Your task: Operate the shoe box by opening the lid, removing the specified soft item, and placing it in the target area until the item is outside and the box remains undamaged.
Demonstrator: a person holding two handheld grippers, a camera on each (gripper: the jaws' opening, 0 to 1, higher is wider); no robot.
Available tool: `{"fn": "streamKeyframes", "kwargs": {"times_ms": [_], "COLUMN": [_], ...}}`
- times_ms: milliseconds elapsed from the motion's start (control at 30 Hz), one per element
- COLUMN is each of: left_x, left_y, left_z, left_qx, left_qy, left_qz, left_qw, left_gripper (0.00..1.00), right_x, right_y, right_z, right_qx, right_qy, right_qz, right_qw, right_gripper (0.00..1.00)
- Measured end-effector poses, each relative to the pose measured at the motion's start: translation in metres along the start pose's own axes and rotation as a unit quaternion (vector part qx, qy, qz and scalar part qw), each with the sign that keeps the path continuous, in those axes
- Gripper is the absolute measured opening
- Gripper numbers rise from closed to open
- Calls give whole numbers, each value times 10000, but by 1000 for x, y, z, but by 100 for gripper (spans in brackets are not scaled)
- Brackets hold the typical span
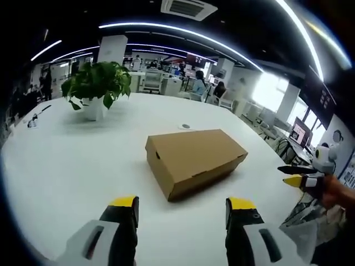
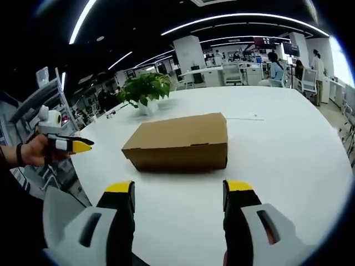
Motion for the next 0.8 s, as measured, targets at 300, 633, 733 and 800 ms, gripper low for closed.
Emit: {"fn": "streamKeyframes", "kwargs": {"times_ms": [300,633,733,800], "left_x": [6,11,12,11], "left_y": [3,-4,-8,-11], "left_z": [29,66,74,81], "left_qx": [-145,-277,-294,-288], "left_qy": [-76,-254,-278,-346], "left_qz": [26,71,67,97], "left_qw": [9999,9993,9992,9989], "left_gripper": [64,64,64,64], "right_x": [18,26,28,28], "right_y": [18,39,46,50], "right_z": [31,65,78,86], "right_qx": [59,86,79,79], "right_qy": [-13,-137,-182,-215], "right_qz": [-37,-74,-28,4], "right_qw": [10000,9998,9998,9997], "right_gripper": [60,60,60,60]}}
Point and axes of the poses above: the point that each gripper's makers call its tool centre point, and the gripper's own axes: z roughly forward along the fingers, y roughly to its right, x roughly out of its top, the point moved 9 cm from there along -z, roughly backward along the fingers, and after that the axes turned 1 degree about y, right-handed, at the moved point
